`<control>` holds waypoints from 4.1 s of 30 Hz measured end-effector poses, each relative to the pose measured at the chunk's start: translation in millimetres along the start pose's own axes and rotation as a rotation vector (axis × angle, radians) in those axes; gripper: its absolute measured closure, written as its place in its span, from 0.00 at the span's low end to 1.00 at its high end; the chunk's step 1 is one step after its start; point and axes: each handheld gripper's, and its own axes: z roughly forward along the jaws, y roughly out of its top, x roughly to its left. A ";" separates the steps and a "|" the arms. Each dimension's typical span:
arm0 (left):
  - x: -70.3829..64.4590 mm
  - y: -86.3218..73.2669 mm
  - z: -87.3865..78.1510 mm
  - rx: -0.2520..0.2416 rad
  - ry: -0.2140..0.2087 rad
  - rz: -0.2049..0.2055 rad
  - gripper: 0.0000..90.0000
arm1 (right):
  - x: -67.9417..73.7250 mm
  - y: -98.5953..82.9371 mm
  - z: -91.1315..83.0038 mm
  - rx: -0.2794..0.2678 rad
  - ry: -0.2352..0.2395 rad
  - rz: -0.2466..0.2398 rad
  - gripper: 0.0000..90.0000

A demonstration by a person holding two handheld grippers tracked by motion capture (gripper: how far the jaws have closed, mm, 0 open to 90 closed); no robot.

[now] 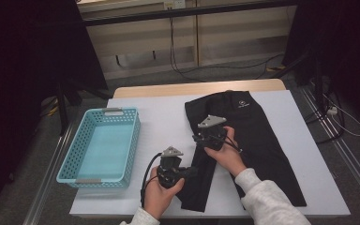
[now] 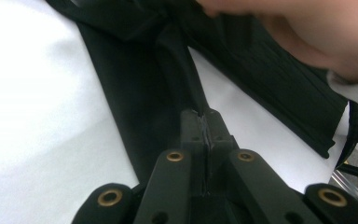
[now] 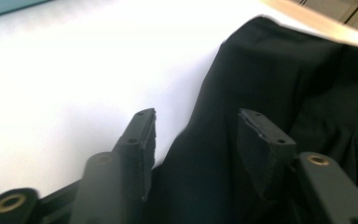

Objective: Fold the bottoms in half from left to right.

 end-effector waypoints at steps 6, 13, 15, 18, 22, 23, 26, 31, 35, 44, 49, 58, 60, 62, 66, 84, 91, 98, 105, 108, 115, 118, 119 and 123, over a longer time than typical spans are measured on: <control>2.5 -1.5 -2.4 -0.009 0.008 -0.007 0.99 | -3.7 10.7 34.5 0.010 0.000 0.022 0.48; 2.0 -3.0 -0.1 -0.010 -0.015 -0.021 0.99 | -11.5 7.2 55.0 0.063 0.007 0.050 0.84; 1.4 -2.0 -1.0 -0.013 -0.022 -0.023 0.99 | -15.4 8.3 54.0 0.075 0.013 0.059 0.98; -0.5 1.4 -3.8 -0.044 -0.066 -0.039 0.99 | -30.8 7.2 49.8 0.056 0.083 0.172 1.00; -8.2 12.9 -3.2 -0.065 -0.098 -0.027 0.99 | -54.8 12.1 33.3 0.019 0.097 0.240 1.00; -10.8 17.2 -1.8 -0.066 -0.104 -0.017 0.99 | -60.4 15.0 27.6 0.012 0.088 0.243 1.00; -22.1 30.9 3.2 -0.073 -0.144 0.013 0.99 | -78.4 23.4 8.3 -0.016 0.081 0.258 1.00; -52.9 58.2 17.1 -0.080 -0.204 0.083 0.99 | -111.8 28.8 -31.9 -0.051 0.054 0.280 1.00; -88.2 88.0 33.8 -0.104 -0.277 0.149 0.99 | -150.7 25.9 -73.3 -0.077 -0.065 0.321 1.00; -69.0 96.5 52.6 -0.095 -0.131 0.140 0.24 | -192.6 -17.1 -124.7 -0.092 -0.213 0.431 0.55; -34.3 79.3 43.8 -0.063 -0.027 0.158 0.15 | -157.8 -38.9 -115.2 -0.013 -0.136 0.336 0.42; 21.1 51.3 21.5 -0.039 0.090 0.120 0.10 | -97.4 -78.6 -110.4 0.076 -0.093 0.179 0.33; 29.4 46.4 18.6 -0.032 0.099 0.112 0.09 | -89.3 -87.8 -110.5 0.074 -0.078 0.183 0.32; 35.6 43.6 18.3 -0.014 0.109 0.105 0.08 | -83.2 -94.7 -112.2 0.063 -0.069 0.198 0.31; 43.2 40.0 16.2 0.009 0.112 0.115 0.08 | -74.6 -100.6 -115.1 0.083 -0.062 0.201 0.29; 59.3 39.3 14.0 0.021 0.120 0.096 0.08 | -92.9 -127.2 -157.8 0.079 -0.187 0.274 0.40; 58.6 39.5 16.0 0.025 0.115 0.097 0.08 | -95.1 -136.2 -169.2 0.109 -0.200 0.282 0.55; 59.9 38.9 14.0 0.033 0.129 0.107 0.08 | -97.0 -147.4 -175.7 0.136 -0.205 0.289 0.67; 60.4 38.9 13.2 0.031 0.127 0.105 0.08 | -100.4 -157.8 -183.9 0.167 -0.237 0.296 0.76; 59.7 39.1 13.5 0.023 0.133 0.105 0.08 | -99.8 -159.9 -181.6 0.177 -0.220 0.287 0.87; 59.1 39.0 14.1 0.033 0.128 0.109 0.08 | -101.0 -161.7 -180.9 0.184 -0.197 0.296 1.00; 59.0 39.2 14.2 0.029 0.131 0.108 0.08 | -103.0 -162.3 -184.0 0.190 -0.184 0.302 1.00; 58.9 39.2 14.3 0.030 0.130 0.109 0.08 | -103.3 -162.2 -184.9 0.191 -0.181 0.306 1.00; 58.3 39.7 14.3 0.027 0.131 0.107 0.08 | -103.4 -162.1 -188.7 0.192 -0.168 0.308 1.00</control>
